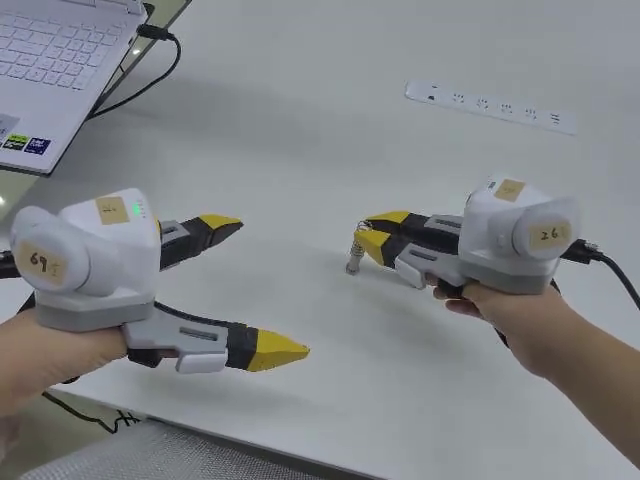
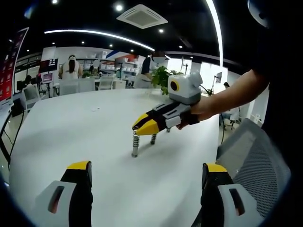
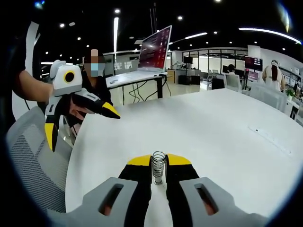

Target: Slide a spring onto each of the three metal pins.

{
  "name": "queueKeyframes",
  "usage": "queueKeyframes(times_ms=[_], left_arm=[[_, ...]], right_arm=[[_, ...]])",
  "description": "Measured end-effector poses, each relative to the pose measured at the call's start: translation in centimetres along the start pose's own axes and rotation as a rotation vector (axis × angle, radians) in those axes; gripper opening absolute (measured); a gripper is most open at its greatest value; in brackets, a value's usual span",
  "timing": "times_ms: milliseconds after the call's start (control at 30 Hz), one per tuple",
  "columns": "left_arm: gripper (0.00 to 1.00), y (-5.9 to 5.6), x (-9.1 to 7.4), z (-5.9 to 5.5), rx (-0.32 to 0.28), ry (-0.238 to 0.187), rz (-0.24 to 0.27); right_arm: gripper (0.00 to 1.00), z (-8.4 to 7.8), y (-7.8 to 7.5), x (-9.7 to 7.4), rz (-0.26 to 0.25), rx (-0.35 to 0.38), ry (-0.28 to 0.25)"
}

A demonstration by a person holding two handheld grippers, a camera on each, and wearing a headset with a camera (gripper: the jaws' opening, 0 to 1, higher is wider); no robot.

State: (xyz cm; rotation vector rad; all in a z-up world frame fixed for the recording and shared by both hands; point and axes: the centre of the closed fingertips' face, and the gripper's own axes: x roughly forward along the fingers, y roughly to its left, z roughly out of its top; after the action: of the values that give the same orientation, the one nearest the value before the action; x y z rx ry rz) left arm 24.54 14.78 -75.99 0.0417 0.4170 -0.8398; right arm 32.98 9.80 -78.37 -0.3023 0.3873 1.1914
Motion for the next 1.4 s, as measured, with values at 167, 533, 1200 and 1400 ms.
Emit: queueKeyframes(times_ms=[167, 533, 1200, 1400], left_arm=[[0.94, 0.1, 0.1, 0.1, -0.001, -0.006, 0.003], [0.93, -0.1, 0.1, -0.2, -0.002, 0.004, -0.001], [0.93, -0.4, 0.3, 0.0, 0.003, 0.002, -0.005], [0.93, -0.5, 0.3, -0.1, 0.001, 0.005, -0.007]], right_arm=[[0.08, -0.8, 0.4, 0.3, 0.006, 0.019, 0.007], [0.08, -1.8, 1.1, 1.7, 0.018, -0.015, 0.052], [0.08, -1.6, 1.2, 2.1, 0.027, -0.027, 0.058], [0.09, -1.5, 1.2, 2.4, 0.030, 0.002, 0.058]])
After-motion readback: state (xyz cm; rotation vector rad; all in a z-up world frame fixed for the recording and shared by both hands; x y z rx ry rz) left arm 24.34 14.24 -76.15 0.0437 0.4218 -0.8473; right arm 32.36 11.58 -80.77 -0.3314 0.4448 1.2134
